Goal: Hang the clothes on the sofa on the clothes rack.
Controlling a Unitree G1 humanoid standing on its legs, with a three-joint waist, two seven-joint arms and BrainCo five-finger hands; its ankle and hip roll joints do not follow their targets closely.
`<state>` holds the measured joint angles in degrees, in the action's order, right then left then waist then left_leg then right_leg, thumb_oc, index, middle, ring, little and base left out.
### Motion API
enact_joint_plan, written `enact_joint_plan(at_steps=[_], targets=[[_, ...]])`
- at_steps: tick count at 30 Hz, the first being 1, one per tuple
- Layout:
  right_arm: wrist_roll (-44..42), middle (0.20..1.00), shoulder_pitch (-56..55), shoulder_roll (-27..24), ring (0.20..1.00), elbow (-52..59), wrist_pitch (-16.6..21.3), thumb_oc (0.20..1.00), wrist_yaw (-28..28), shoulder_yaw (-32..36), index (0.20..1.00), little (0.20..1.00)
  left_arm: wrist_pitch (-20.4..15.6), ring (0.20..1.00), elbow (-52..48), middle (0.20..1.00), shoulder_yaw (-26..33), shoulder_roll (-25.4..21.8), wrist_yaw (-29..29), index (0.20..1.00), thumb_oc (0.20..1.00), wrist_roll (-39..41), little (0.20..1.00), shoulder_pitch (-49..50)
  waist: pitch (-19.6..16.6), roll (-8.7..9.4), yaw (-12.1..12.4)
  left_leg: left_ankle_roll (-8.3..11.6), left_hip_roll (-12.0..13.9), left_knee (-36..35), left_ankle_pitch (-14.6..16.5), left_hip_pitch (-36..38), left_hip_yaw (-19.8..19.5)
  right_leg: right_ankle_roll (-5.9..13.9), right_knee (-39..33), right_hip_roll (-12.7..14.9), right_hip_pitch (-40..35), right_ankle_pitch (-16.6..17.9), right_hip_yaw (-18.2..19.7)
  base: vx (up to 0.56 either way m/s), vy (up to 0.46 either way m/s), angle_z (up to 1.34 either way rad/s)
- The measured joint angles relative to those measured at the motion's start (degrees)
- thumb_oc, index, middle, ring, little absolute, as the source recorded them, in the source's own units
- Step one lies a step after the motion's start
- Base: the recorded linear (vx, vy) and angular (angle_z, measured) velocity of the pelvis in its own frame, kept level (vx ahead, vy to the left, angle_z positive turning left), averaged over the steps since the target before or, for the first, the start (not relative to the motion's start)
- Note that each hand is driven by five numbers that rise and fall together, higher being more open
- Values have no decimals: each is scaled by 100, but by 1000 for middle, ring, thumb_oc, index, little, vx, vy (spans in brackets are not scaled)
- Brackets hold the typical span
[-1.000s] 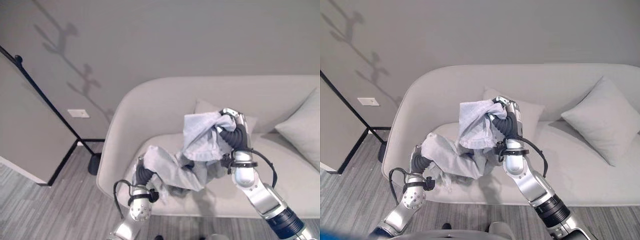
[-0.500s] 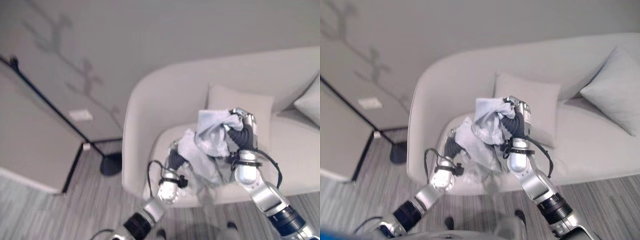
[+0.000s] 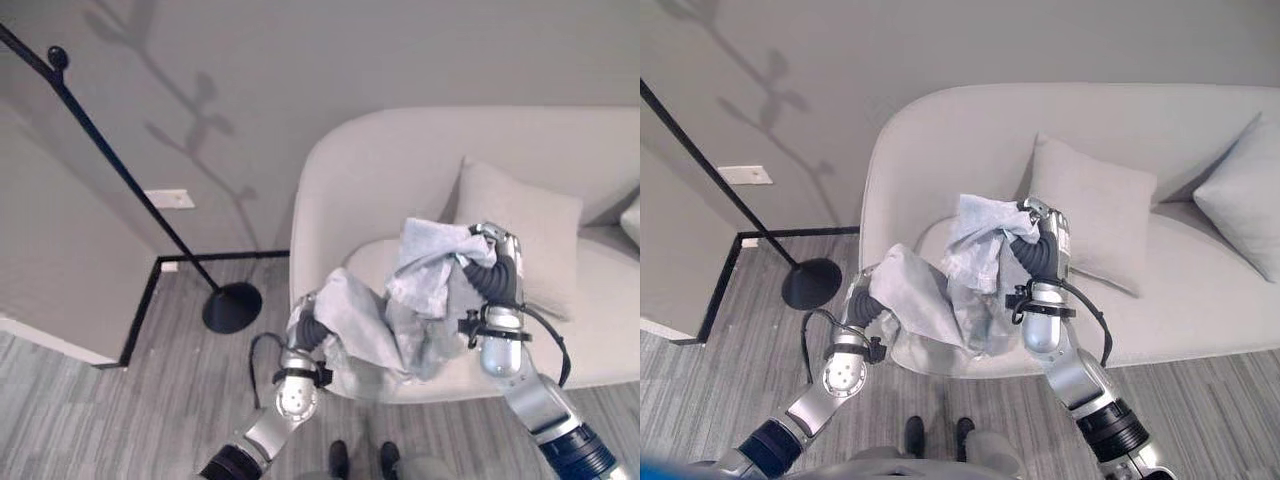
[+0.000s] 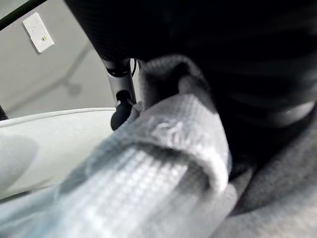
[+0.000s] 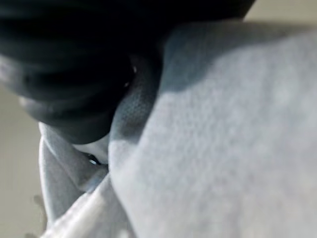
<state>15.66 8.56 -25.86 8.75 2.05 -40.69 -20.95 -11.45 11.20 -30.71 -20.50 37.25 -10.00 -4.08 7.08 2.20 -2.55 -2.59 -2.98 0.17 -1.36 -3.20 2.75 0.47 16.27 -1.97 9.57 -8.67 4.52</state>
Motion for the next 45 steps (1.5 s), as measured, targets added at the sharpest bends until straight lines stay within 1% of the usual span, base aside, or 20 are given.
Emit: enact_joint_plan(at_steps=[3, 7, 9, 11, 13, 16, 17, 18, 19, 20, 22, 23, 26, 27, 28, 30, 34, 37, 39, 45], targets=[[2, 200, -36, -27, 200, -83, -8, 200, 4, 0, 200, 200, 4, 200, -111, 200, 16, 9, -31, 200, 200, 27, 200, 93, 82, 170, 15, 367, -179, 1480, -15, -721, -34, -117, 151, 262, -19, -89, -20, -26, 61, 16], [4, 200, -150, -57, 200, -109, -10, 200, 3, -17, 200, 200, 7, 200, -84, 200, -34, 81, -40, 200, 200, 35, 200, 97, 85, 143, -40, 615, -20, 2244, 101, -964, 106, -280, -239, 276, -302, 92, -230, 105, 93, 23], [17, 200, -238, -51, 200, -63, -7, 200, 4, 37, 200, 200, -5, 200, -36, 200, -19, 4, -148, 200, 200, 24, 200, 0, 40, 219, -103, 333, 601, 1796, 402, -928, 589, -402, -648, 313, -471, 268, -443, 103, 194, 26], [3, 200, -82, 62, 200, -104, 15, 200, -2, 9, 200, 200, -7, 200, 60, 200, -49, -18, -135, 200, 200, 22, 200, -133, 42, 352, -66, 422, 1069, 1036, 377, -814, -295, -63, -815, 355, -465, 415, -292, 117, 334, -7], [-17, 200, 282, 188, 200, -426, 80, 200, -3, -60, 200, 200, 8, 200, 291, 200, -97, 62, -116, 200, 200, 31, 200, -236, 49, 319, -31, 661, 1597, 397, 241, -614, -1055, -112, -829, 331, -451, 442, -18, 104, 348, -55], [-81, 200, 371, 170, 200, -470, 108, 200, -4, -158, 200, 200, 14, 200, 343, 200, -183, 145, -99, 200, 200, 36, 200, -270, 13, 188, -35, 683, 1793, 486, 233, -532, -1615, 151, -843, 455, -495, 449, 225, 190, 525, -53], [-96, 200, 389, 161, 200, -471, 111, 200, 3, -181, 200, 200, 14, 200, 341, 200, -273, 209, -91, 200, 200, 33, 200, -368, -61, 29, -36, 744, 1675, 584, 276, -485, -1897, 438, -939, 624, -557, 480, 402, 178, 587, -45], [-95, 200, 368, 105, 200, -471, 117, 200, 10, -169, 200, 200, 13, 200, 340, 200, -270, 288, -98, 200, 200, 27, 200, -399, -68, -101, -87, 712, 1613, 425, 131, -396, -1783, 538, -1053, 733, -690, 483, 401, 126, 570, -30], [-98, 200, 328, -16, 200, -464, 117, 200, 11, -145, 200, 200, 9, 200, 312, 200, -272, 420, -95, 200, 200, 27, 200, -414, -101, -326, -195, 670, 1585, 299, -359, -279, -1652, 719, -1142, 826, -825, 472, 363, 62, 563, 1], [-98, 200, 264, -71, 200, -458, 99, 200, 17, -114, 200, 200, 5, 200, 313, 200, -319, 498, -99, 200, 200, 30, 200, -421, -164, -456, -200, 1012, 1514, 266, -59, -187, -1442, 900, -1191, 970, -898, 431, 389, 29, 577, 10], [-95, 200, 172, -16, 200, -389, 91, 200, 15, -85, 200, 200, 6, 200, 314, 200, -381, 518, -107, 200, 200, 37, 200, -510, -193, -363, -204, 1169, 1040, 143, 67, -127, -1337, 992, -1219, 1451, -874, 469, 434, 10, 555, 8], [-95, 200, 165, 124, 200, -372, 49, 200, 65, -144, 200, 200, 6, 200, 364, 200, -447, 385, -103, 200, 200, 37, 200, -725, -168, -161, -194, 853, 347, 367, 144, -340, -1207, 870, -1094, 2084, -667, 679, 497, -6, 481, 14], [-91, 200, 147, 369, 200, -420, -42, 200, 216, -348, 200, 200, 24, 200, 434, 200, -457, 95, -12, 200, 200, 37, 200, -709, -177, -123, -70, 434, 0, 386, 159, -353, -887, 599, -827, 2389, -305, 1361, 553, -15, 366, -37], [-69, 200, 151, 519, 200, -450, -55, 200, 236, -466, 200, 200, 18, 200, 454, 200, -417, -141, 74, 200, 200, 35, 200, -657, -162, -81, 114, 215, -45, 381, 210, -334, -583, 673, -779, 2563, -117, 1726, -12, -12, 493, -98], [-56, 200, 138, 635, 200, -567, -57, 200, 241, -469, 200, 200, 23, 200, 554, 200, -281, -160, 86, 200, 200, 36, 200, -571, -156, -88, 227, 140, -63, 244, 231, -189, -452, 708, -677, 2594, -100, 1520, -590, -8, 322, -90], [-51, 200, 136, 630, 200, -577, -84, 200, 244, -461, 200, 200, 57, 200, 417, 200, -91, -240, 150, 200, 200, 45, 200, -281, -168, -172, 214, -35, 5, -134, 35, 25, -335, 765, -593, 2235, -223, 1193, -988, 19, 278, -52], [-41, 200, 69, 471, 200, -511, -43, 200, 251, -395, 200, 200, 63, 200, 193, 200, 102, -217, 106, 200, 200, 31, 200, 122, -198, -164, 128, -27, 3, -541, -221, 144, -245, 958, -313, 1198, -406, 506, -878, 42, 154, -13], [-12, 200, 14, 287, 200, -508, -26, 200, 247, -355, 200, 200, 86, 200, 171, 200, 114, -168, -22, 200, 200, 30, 200, 278, -208, -141, 88, -73, -34, -540, -247, 153, -207, 521, -385, 358, -375, -39, -616, 57, 76, -13], [61, 200, 5, 129, 200, -509, -27, 200, 227, -310, 200, 200, 85, 200, 168, 200, 113, -76, -50, 200, 200, 25, 200, 235, -213, -169, 82, -61, -48, -540, -265, 173, -210, 253, -612, 199, -492, 19, -299, 50, -1, 6], [185, 200, 7, 104, 200, -512, -22, 200, 220, -267, 200, 200, 79, 200, 63, 200, 7, 42, -49, 200, 200, 25, 200, 89, -218, -139, 103, 115, 38, -418, -238, 185, -363, 17, -499, 69, -580, -34, -414, 83, -34, 14]])
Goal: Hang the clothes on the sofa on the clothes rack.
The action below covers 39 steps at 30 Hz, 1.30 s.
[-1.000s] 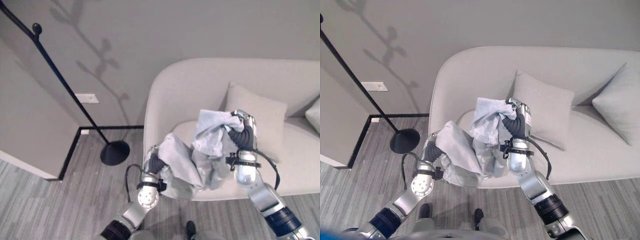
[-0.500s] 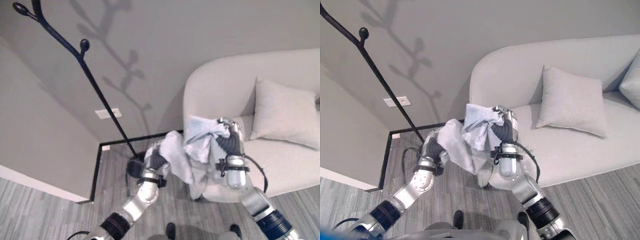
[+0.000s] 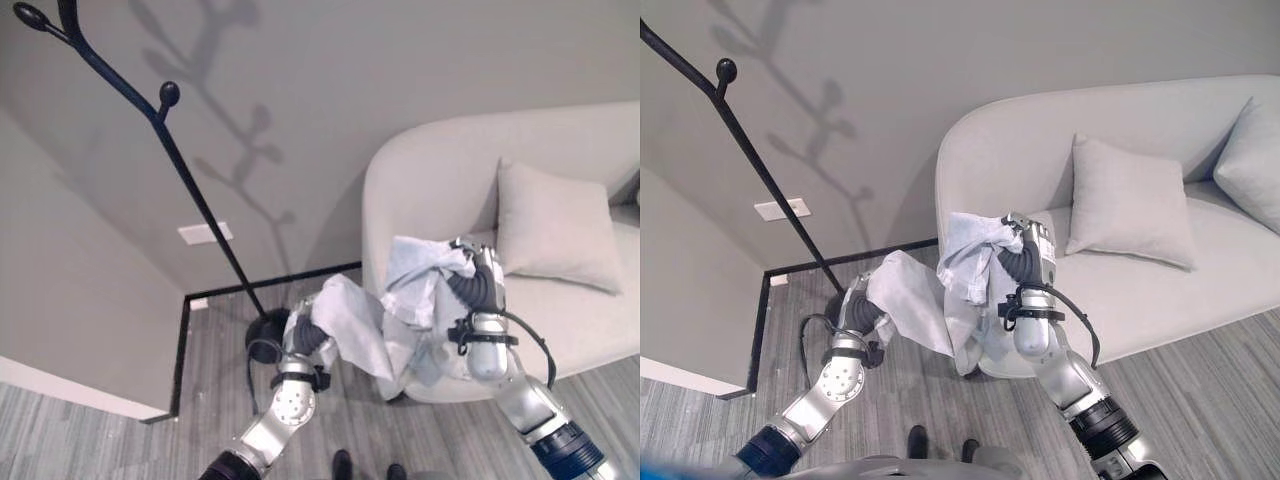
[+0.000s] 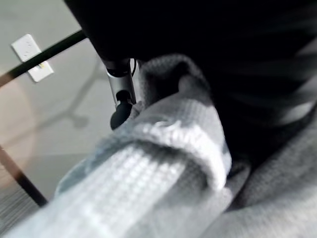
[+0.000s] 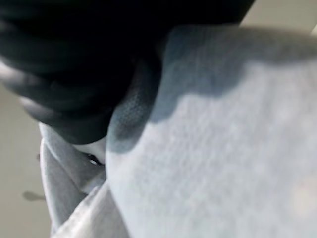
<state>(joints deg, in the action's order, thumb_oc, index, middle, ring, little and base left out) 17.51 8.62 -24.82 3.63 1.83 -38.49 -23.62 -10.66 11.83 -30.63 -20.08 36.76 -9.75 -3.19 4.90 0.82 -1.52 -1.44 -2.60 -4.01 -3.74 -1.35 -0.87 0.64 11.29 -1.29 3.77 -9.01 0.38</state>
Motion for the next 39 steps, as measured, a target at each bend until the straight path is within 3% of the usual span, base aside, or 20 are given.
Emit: enact_joint_plan(at_steps=[5, 7, 10, 13, 14, 16, 17, 20, 21, 23, 25, 27, 28, 30, 32, 33, 34, 36, 38, 39], targets=[[-3, 200, -21, -41, 200, -20, 6, 200, 4, 4, 200, 200, 0, 200, 30, 200, -3, 5, 6, 200, 200, 3, 200, -59, 85, 184, 30, 283, -88, 959, -21, -522, 12, -156, 191, 134, 97, -94, -79, 46, 14, 10], [-1, 200, -49, -137, 200, -14, 6, 200, 7, -5, 200, 200, -2, 200, 34, 200, -3, 3, 3, 200, 200, -2, 200, -69, 141, 273, -8, 287, 16, 1442, 198, -775, 186, -330, -50, 246, -57, 97, -229, 138, 69, 19], [-3, 200, -78, -174, 200, 12, 8, 200, 4, 6, 200, 200, -17, 200, 27, 200, 3, -6, 5, 200, 200, -5, 200, -104, 132, 337, 0, 312, 409, 1310, 217, -727, 319, -327, -362, 297, -257, 206, -298, 132, 81, 20], [-5, 200, -34, -140, 200, -11, 24, 200, -1, -2, 200, 200, -25, 200, 50, 200, -14, 10, 31, 200, 200, -4, 200, -114, 121, 330, 6, 342, 907, 526, 196, -610, -87, -261, -456, 312, -263, 301, -254, 159, 190, 6], [-18, 200, 70, -50, 200, -141, 23, 200, -13, -6, 200, 200, -44, 200, 206, 200, -59, 3, 63, 200, 200, -4, 200, -189, 118, 323, 26, 507, 1176, 225, 140, -642, -449, -182, -544, 279, -287, 315, -151, 108, 181, -15], [-21, 200, 284, 35, 200, -246, 23, 200, -15, -163, 200, 200, -37, 200, 291, 200, -48, 9, 81, 200, 200, -5, 200, -213, 137, 337, 23, 510, 1624, -86, 141, -867, -551, -110, -567, 348, -295, 325, -70, 271, 382, -24], [-34, 200, 294, 71, 200, -260, 45, 200, -39, -157, 200, 200, -41, 200, 335, 200, -90, 26, 93, 200, 200, -4, 200, -250, 139, 330, 3, 544, 1661, -23, 165, -1085, -562, 78, -656, 433, -362, 281, -26, 340, 473, 2], [-79, 200, 122, -62, 200, -259, 15, 200, -176, -141, 200, 200, -38, 200, 591, 200, -397, 235, 107, 200, 200, 7, 200, -387, 141, 117, 16, 412, 1409, 291, 127, -1395, 185, 703, -1259, 1095, -1077, 282, -76, 452, 751, -10], [-40, 200, -124, -250, 200, 107, 98, 200, -180, -140, 200, 200, -106, 200, 665, 200, -524, 366, 105, 200, 200, -2, 200, -323, 105, -164, 5, 538, 1086, 530, -136, -1197, 203, 688, -1174, 1416, -1282, 192, 50, 345, 566, -54], [-77, 200, -235, -62, 200, 147, -2, 200, -126, -172, 200, 200, -42, 200, 796, 200, -506, 314, 97, 200, 200, 51, 200, -367, 111, -76, -3, 504, 557, 676, -151, -1044, 451, 597, -252, 1992, -839, 250, 384, 249, 422, -58], [-62, 200, -454, -2, 200, 179, -45, 200, -76, -117, 200, 200, -38, 200, 652, 200, -456, 99, 93, 200, 200, 51, 200, -443, 55, -35, -84, 138, 187, 380, -85, -808, 511, 811, 198, 2083, -511, 133, 628, 229, 371, -15], [-46, 200, -446, 99, 200, 204, -78, 200, -47, -89, 200, 200, -41, 200, 456, 200, -363, -179, 104, 200, 200, 47, 200, -455, -94, 181, -72, -158, -134, 190, -86, -629, 623, 850, 462, 2101, -277, 146, 653, 179, 340, -8], [-24, 200, -415, 157, 200, 202, -100, 200, -45, -88, 200, 200, -36, 200, 457, 200, -282, -249, 114, 200, 200, 44, 200, -451, -125, 233, -17, -268, -220, 133, -134, -529, 688, 791, 577, 2159, -252, 361, 550, 131, 287, -12], [0, 200, -367, 242, 200, 164, -116, 200, -46, -83, 200, 200, -25, 200, 464, 200, -235, -297, 138, 200, 200, 41, 200, -443, -131, 191, 51, -398, -281, 18, -73, -332, 823, 833, 710, 2247, -202, 390, 415, 146, 259, -24], [34, 200, -255, 278, 200, 159, -128, 200, -2, -89, 200, 200, 13, 200, 456, 200, -146, -416, 185, 200, 200, -48, 200, -422, -118, 105, 143, -527, -267, -132, 32, -78, 901, 843, 668, 2401, -98, 467, -335, 167, 196, -38], [74, 200, -293, 260, 200, 166, -136, 200, -2, 35, 200, 200, 17, 200, 443, 200, 6, -471, 212, 200, 200, -72, 200, -391, -122, 111, 82, -541, -238, -131, 98, 62, 864, 939, 658, 2166, -106, 396, -354, 195, 199, -5], [145, 200, -352, 238, 200, 193, -149, 200, -8, 237, 200, 200, 22, 200, 320, 200, 192, -493, 252, 200, 200, -279, 200, -313, -131, 129, -7, -453, -202, -131, 167, 219, 811, 989, 646, 1617, -14, 258, -204, 168, 179, 10], [502, 200, -289, -145, 200, 336, -106, 200, -60, 631, 200, 200, 57, 200, 12, 200, 694, -798, 334, 200, 200, -810, 200, -296, -124, 86, -24, -411, -157, -133, 371, 293, 799, 693, 804, 278, 894, 43, 165, 184, 172, 2], [548, 200, -265, -270, 200, 470, -115, 200, -263, 1056, 200, 200, 132, 200, 1, 200, 1104, -912, 484, 200, 200, -1164, 200, -371, -106, 45, -150, -500, -246, -133, 520, 440, 676, 425, 331, -367, 1387, 403, 558, 151, 119, 24], [652, 200, -277, -373, 200, 594, -119, 200, -348, 1256, 200, 200, 148, 200, -3, 200, 1169, -947, 563, 200, 200, -1302, 200, -509, -101, 26, -245, -473, -296, -137, 518, 447, 507, 448, 139, -508, 1471, 543, 1007, 87, -11, 119]])
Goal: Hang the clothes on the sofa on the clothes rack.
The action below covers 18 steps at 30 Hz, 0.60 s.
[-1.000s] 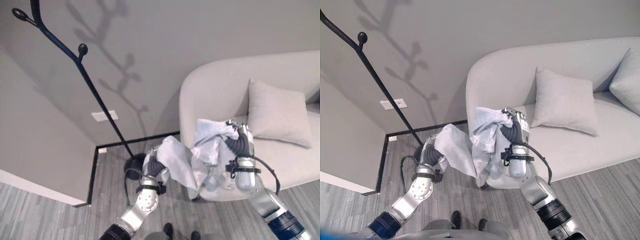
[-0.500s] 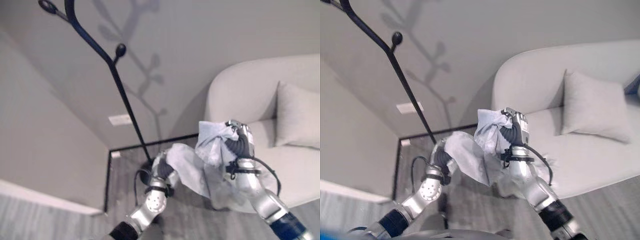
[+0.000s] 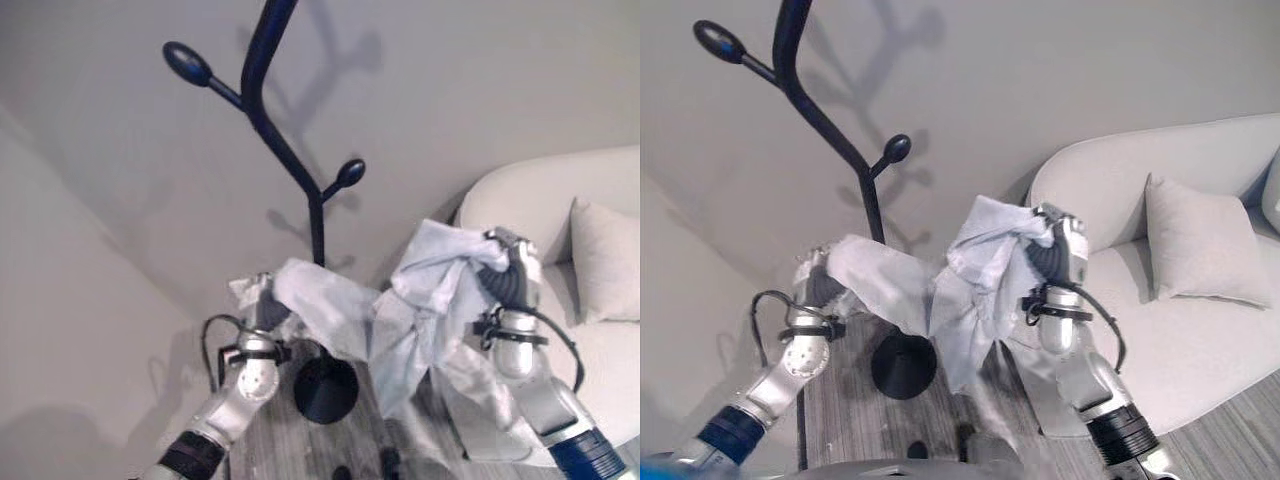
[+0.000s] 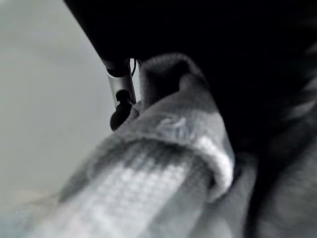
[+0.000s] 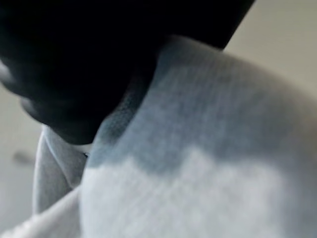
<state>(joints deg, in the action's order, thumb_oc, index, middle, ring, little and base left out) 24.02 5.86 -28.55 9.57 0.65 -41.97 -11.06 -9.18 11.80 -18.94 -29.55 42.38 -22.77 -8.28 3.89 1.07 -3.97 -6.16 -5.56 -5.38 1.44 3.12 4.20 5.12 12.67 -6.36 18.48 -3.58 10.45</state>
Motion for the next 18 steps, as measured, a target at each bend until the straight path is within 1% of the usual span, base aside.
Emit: enact_joint_plan(at_steps=[1, 3, 4, 5, 6, 8, 9, 11, 13, 14, 15, 16, 17, 18], targets=[[120, 200, -36, -113, 200, 311, -21, 200, -208, 476, 200, 200, 35, 200, -208, 200, 84, -64, 34, 200, 200, -333, 200, -323, -9, 49, -162, 22, -189, 3, -39, 157, -334, -147, -502, 203, -131, 391, 192, 98, -53, 132], [308, 200, 75, -186, 200, 342, -22, 200, -355, 660, 200, 200, 49, 200, -678, 200, 319, -62, 99, 200, 200, -527, 200, -248, -76, -15, -95, 95, -214, 5, 58, 399, -361, -172, -598, 360, -340, 878, -160, 140, -61, 64], [335, 200, 85, -233, 200, 345, -21, 200, -408, 700, 200, 200, 44, 200, -938, 200, 423, -68, 185, 200, 200, -576, 200, -219, -134, -48, 3, 184, -185, 4, 157, 459, -378, -304, -685, 371, -424, 1113, -299, 128, -48, 20], [382, 200, 60, -230, 200, 354, -17, 200, -410, 763, 200, 200, 42, 200, -1242, 200, 555, -77, 229, 200, 200, -602, 200, -139, -176, -131, 20, 242, -88, 4, 219, 506, -456, -387, -802, 312, -523, 1101, -396, 98, -48, 28], [473, 200, 31, -233, 200, 361, -40, 200, -420, 865, 200, 200, 31, 200, -1663, 200, 762, -105, 266, 200, 200, -738, 200, -85, -197, -168, 100, 269, 15, 6, 232, 510, -474, -570, -1157, 229, -717, 1241, -451, 79, -57, 22], [480, 200, 42, -233, 200, 391, -48, 200, -435, 872, 200, 200, 35, 200, -1772, 200, 822, -98, 335, 200, 200, -771, 200, -87, -194, -155, 153, 276, 62, 37, 236, 517, -464, -739, -1461, 194, -899, 1399, -451, 50, -43, 9], [511, 200, 41, -230, 200, 433, -57, 200, -454, 870, 200, 200, 56, 200, -1764, 200, 825, -97, 365, 200, 200, -770, 200, -46, -186, -143, 164, 278, 73, 74, 240, 502, -467, -772, -1596, 195, -1003, 1429, -452, 22, -18, 5], [536, 200, 40, -229, 200, 547, -78, 200, -518, 878, 200, 200, 61, 200, -1768, 200, 835, -97, 397, 200, 200, -772, 200, 47, -172, -119, 164, 296, 101, 65, 257, 516, -479, -772, -1828, 194, -1184, 1476, -447, 11, -11, 2], [540, 200, 42, -227, 200, 594, -80, 200, -550, 891, 200, 200, 57, 200, -1769, 200, 834, -99, 403, 200, 200, -793, 200, 108, -114, -26, 156, 303, 157, 40, 260, 473, -471, -758, -1831, 186, -1239, 1439, -445, 0, 0, 0], [540, 200, -6, -209, 200, 617, -77, 200, -551, 900, 200, 200, 44, 200, -1791, 200, 837, -98, 411, 200, 200, -830, 200, 199, -87, 18, 131, 302, 234, 10, 259, 385, -463, -748, -1832, 126, -1278, 1367, -451, 7, -23, -12], [540, 200, -84, -167, 200, 627, -76, 200, -554, 901, 200, 200, 41, 200, -1793, 200, 833, -98, 411, 200, 200, -880, 200, 306, -93, 4, 128, 284, 308, -5, 247, 333, -463, -537, -1839, 53, -1278, 1217, -457, -10, -13, -34], [539, 200, -107, -124, 200, 625, -63, 200, -564, 908, 200, 200, 38, 200, -1813, 200, 836, -92, 411, 200, 200, -901, 200, 401, -64, -191, 252, 344, 606, -24, 219, 252, -386, -574, -1197, -155, -962, 965, -544, -14, -23, -43], [538, 200, -112, -113, 200, 633, -59, 200, -559, 910, 200, 200, 42, 200, -1856, 200, 837, -79, 412, 200, 200, -896, 200, 475, -61, -209, 267, 336, 669, -24, 214, 223, -318, -695, -481, -174, -675, 787, -576, 0, 0, 0], [538, 200, -253, -113, 200, 733, -7, 200, -559, 1063, 200, 200, 22, 200, -1996, 200, 804, -124, 406, 200, 200, -899, 200, 665, -157, 15, 159, 359, 525, -13, 216, 219, -344, -510, 258, 80, -514, -63, -318, -1, -14, 27]])
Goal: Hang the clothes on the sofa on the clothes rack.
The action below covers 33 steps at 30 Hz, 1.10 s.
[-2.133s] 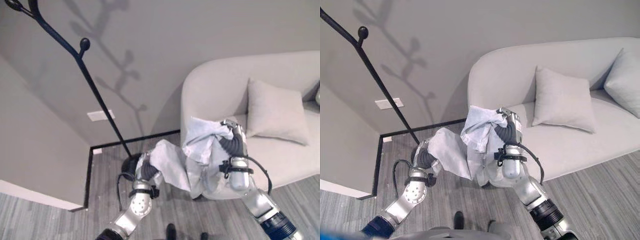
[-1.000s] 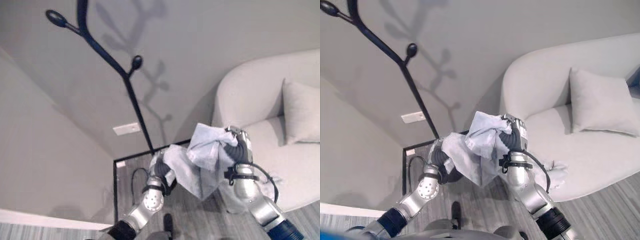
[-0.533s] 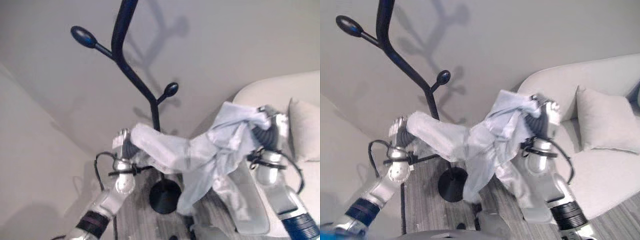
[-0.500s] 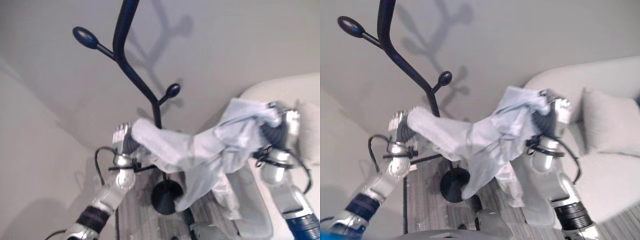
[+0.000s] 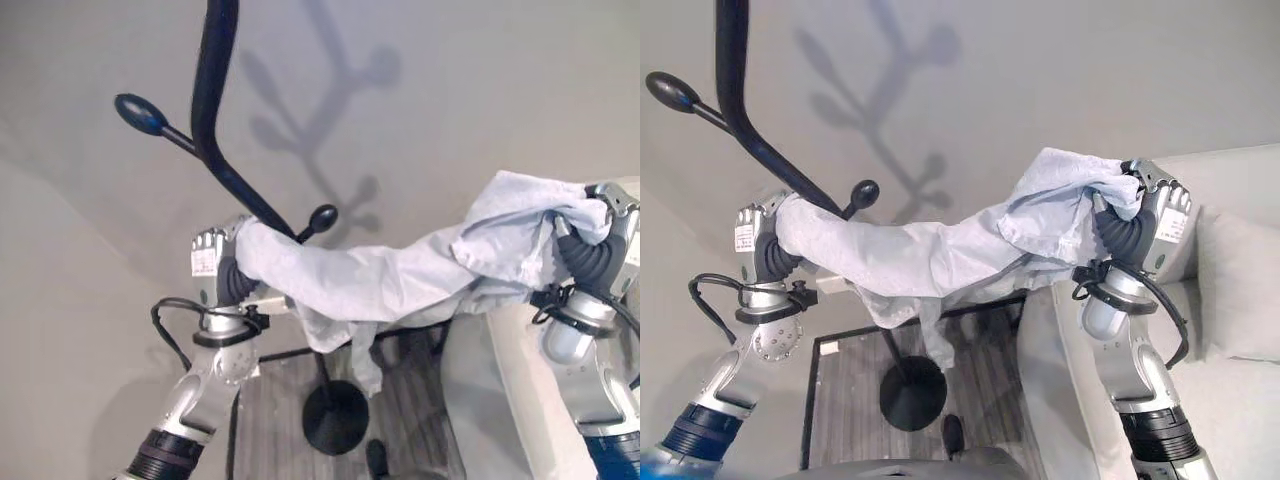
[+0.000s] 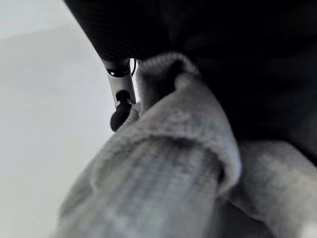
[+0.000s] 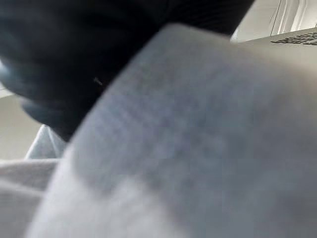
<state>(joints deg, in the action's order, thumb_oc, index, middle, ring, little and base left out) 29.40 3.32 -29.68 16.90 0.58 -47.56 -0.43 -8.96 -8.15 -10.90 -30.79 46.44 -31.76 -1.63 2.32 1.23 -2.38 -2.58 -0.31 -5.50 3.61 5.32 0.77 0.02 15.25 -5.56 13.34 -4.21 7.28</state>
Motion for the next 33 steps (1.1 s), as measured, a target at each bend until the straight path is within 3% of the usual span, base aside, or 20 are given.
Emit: enact_joint_plan(at_steps=[2, 5, 7, 10, 12, 19, 30, 33], targets=[[-7, 200, -226, 26, 200, 47, 27, 200, 21, 34, 200, 200, -37, 200, -12, 200, 18, -8, -4, 200, 200, 3, 200, 238, -24, -70, 102, 50, 124, 21, -109, 23, -6, -174, -541, -107, -309, 285, 5, -3, -2, 22], [-24, 200, -357, 29, 200, 319, 109, 200, 31, 48, 200, 200, -52, 200, -26, 200, 65, -21, -63, 200, 200, 1, 200, 360, -23, -148, 63, 56, 183, 21, -105, 39, 11, -158, -1025, -136, -559, 506, -3, 1, 0, -2], [-28, 200, -416, 30, 200, 569, 180, 200, 37, 49, 200, 200, -52, 200, -108, 200, 66, -39, -83, 200, 200, 1, 200, 419, -22, -188, 63, 92, 176, 21, -82, 69, 26, -154, -1028, -134, -578, 508, 33, 3, 9, -9], [-8, 200, -600, -160, 200, 1006, 467, 200, 72, 219, 200, 200, -169, 200, -574, 200, 266, -422, -186, 200, 200, -45, 200, 702, -12, -201, 62, 151, 177, 21, -54, 74, 59, -147, -1018, -120, -564, 511, 93, -6, -1, -10], [-5, 200, -722, -300, 200, 1351, 530, 200, 58, 715, 200, 200, -332, 200, -966, 200, 621, -723, -189, 200, 200, -67, 200, 979, -10, -209, 56, 157, 141, 21, -54, 62, 101, -119, -1008, -78, -549, 506, 120, -14, -9, -5], [1, 200, -884, -508, 200, 1998, 594, 200, -1, 1593, 200, 200, -498, 200, -1586, 200, 1742, -762, -172, 200, 200, 46, 200, 1713, -18, -212, -60, 166, 83, 23, -54, 76, 121, -8, -939, -13, -547, 431, 135, 0, 0, 0], [12, 200, -863, -622, 200, 2073, 518, 200, -62, 1818, 200, 200, -601, 200, -1697, 200, 2022, -774, -171, 200, 200, 232, 200, 1716, -61, -234, -43, 187, 62, 22, -69, 86, 133, 4, -718, -8, -443, 367, 140, -5, 20, -1], [166, 200, -234, -1386, 200, 1906, 288, 200, -97, 2076, 200, 200, -536, 200, -1603, 200, 2339, -926, -107, 200, 200, 237, 200, 1383, -142, -267, -53, 188, 60, 46, -74, 71, 89, 1, -703, 2, -453, 370, 105, -35, 5, 6]])
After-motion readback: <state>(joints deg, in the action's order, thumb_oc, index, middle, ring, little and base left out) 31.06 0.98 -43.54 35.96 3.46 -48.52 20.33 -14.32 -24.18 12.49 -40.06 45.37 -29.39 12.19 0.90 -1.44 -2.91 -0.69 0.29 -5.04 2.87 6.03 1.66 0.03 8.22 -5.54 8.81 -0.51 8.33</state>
